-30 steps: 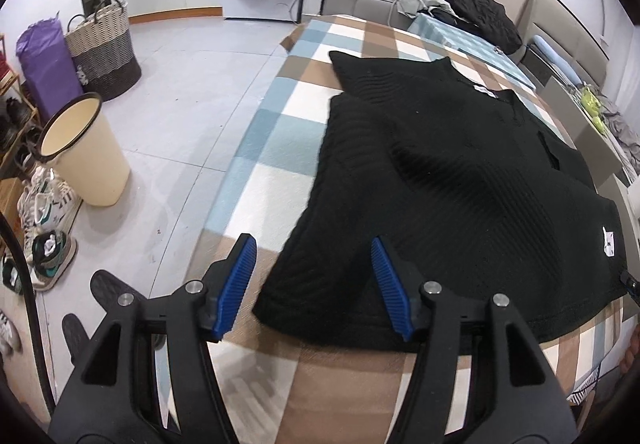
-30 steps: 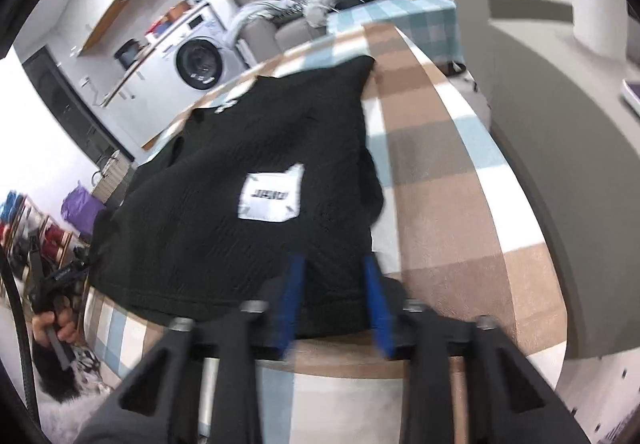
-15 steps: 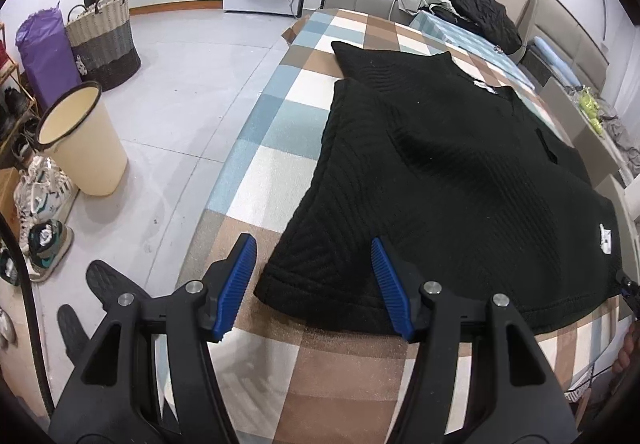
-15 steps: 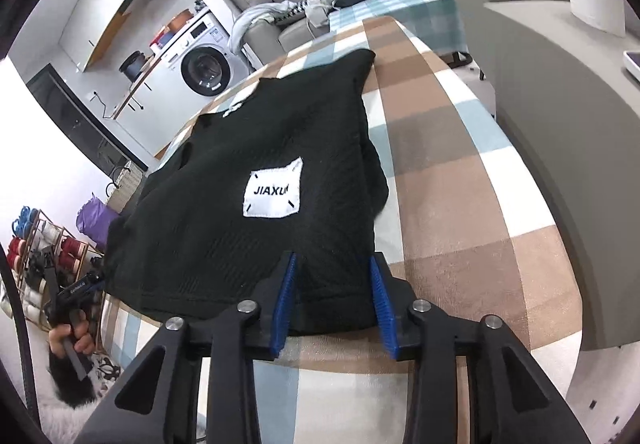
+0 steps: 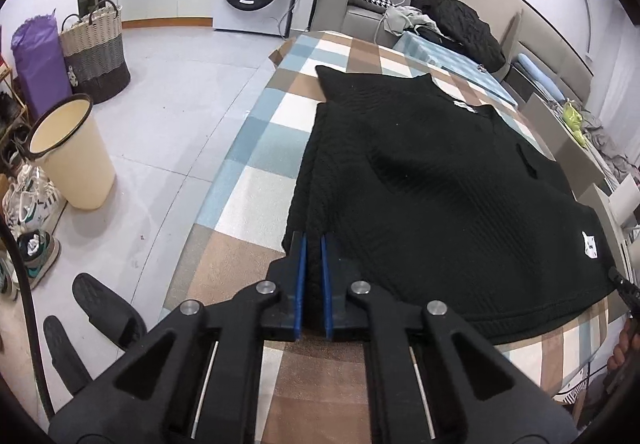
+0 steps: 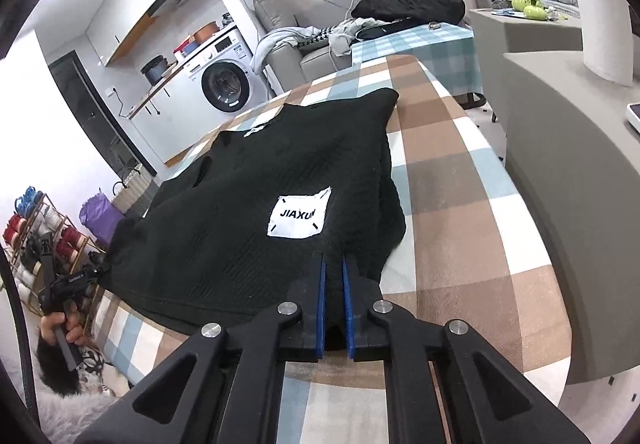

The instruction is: Fold small clothes

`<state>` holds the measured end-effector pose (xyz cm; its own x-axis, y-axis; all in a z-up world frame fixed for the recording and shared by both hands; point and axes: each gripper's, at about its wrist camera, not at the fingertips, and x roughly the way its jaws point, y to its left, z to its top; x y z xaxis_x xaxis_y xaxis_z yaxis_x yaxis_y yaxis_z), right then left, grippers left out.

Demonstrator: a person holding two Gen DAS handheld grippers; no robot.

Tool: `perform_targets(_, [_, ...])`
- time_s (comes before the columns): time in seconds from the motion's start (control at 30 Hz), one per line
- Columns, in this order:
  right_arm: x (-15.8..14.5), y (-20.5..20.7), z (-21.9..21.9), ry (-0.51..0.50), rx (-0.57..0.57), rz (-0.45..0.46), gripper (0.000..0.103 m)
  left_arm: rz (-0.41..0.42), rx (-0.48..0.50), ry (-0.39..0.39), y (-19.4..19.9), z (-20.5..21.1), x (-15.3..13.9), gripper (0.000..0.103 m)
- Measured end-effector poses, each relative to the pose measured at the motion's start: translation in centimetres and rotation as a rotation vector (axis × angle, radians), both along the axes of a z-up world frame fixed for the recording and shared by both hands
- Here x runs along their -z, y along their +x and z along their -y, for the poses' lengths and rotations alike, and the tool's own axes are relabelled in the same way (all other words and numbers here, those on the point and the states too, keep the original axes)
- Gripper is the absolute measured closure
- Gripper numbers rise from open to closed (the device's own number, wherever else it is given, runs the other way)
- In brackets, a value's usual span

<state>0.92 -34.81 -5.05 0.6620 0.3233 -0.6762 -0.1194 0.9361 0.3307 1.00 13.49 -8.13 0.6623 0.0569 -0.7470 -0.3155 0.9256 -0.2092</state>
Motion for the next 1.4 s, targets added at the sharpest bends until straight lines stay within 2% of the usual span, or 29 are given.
perform_targets(0.1, [0.6,0.4,0.0,-0.021,0.001,-0.042,0.094,-0.053,-0.018,0.009,0.2,-0.2,0.9,0.088])
perform_targets(0.17, [1.0,0.7,0.0,-0.043,0.016,-0.071,0.088,-0.063,-0.032,0.023,0.1,-0.3,1.1,0.072])
perform_targets(0.27, [1.4,0.7,0.5,-0.031,0.037,-0.091,0.064,-0.071,-0.037,0.029,0.2,-0.5,1.4,0.054])
perform_targets(0.3, [1.5,0.7,0.6,-0.030,0.045,-0.095,0.057,-0.075,-0.037,0.031,0.3,-0.6,1.5,0.052])
perform_targets(0.37, [1.8,0.8,0.8,-0.031,0.047,-0.106,0.057,-0.086,-0.042,0.032,0.6,-0.9,1.8,0.046])
perform_targets(0.53, [2.4,1.2,0.6,-0.037,0.051,-0.123,0.056,-0.080,-0.050,-0.006,1.1,-1.6,2.5,0.046])
perform_targets(0.63, [2.5,1.0,0.6,-0.027,0.051,-0.114,0.058,-0.074,-0.056,-0.017,1.2,-1.7,2.6,0.047])
perform_targets(0.67, [2.5,1.0,0.6,-0.024,0.048,-0.113,0.060,-0.065,-0.050,-0.028,1.1,-1.7,2.6,0.061])
perform_targets(0.7, [2.5,0.9,0.6,-0.020,0.039,-0.111,0.073,-0.053,-0.035,-0.051,1.1,-1.7,2.5,0.072])
perform_targets(0.73, [2.3,0.7,0.4,-0.021,0.027,-0.096,0.081,-0.039,-0.020,-0.072,1.0,-1.5,2.4,0.085])
perform_targets(0.77, [2.0,0.5,0.2,-0.027,0.025,-0.083,0.084,-0.026,-0.015,-0.074,1.0,-1.4,2.1,0.094])
perform_targets(0.8, [1.7,0.3,0.1,-0.028,0.015,-0.068,0.090,-0.004,-0.008,-0.064,0.8,-1.1,1.6,0.097])
perform_targets(0.93, [-0.3,-0.3,-0.3,-0.028,-0.004,0.006,0.096,0.045,-0.006,-0.047,0.4,-0.4,-0.4,0.099])
perform_targets(1.03, [-2.4,-0.1,-0.3,-0.001,-0.002,0.077,0.097,0.092,-0.014,-0.042,0.4,-0.5,-2.1,0.099])
perform_targets(1.13, [-3.9,0.6,-0.4,-0.015,0.012,0.115,0.097,0.135,-0.019,-0.038,0.9,-0.7,-3.7,0.099])
perform_targets(1.27, [-5.3,3.4,-0.3,0.028,0.049,0.137,0.097,0.185,-0.018,-0.044,2.7,-1.2,-5.7,0.099])
perform_targets(1.4, [-6.4,7.3,-0.3,0.059,0.109,0.151,0.097,0.236,-0.003,-0.023,6.3,-1.4,-7.6,0.099])
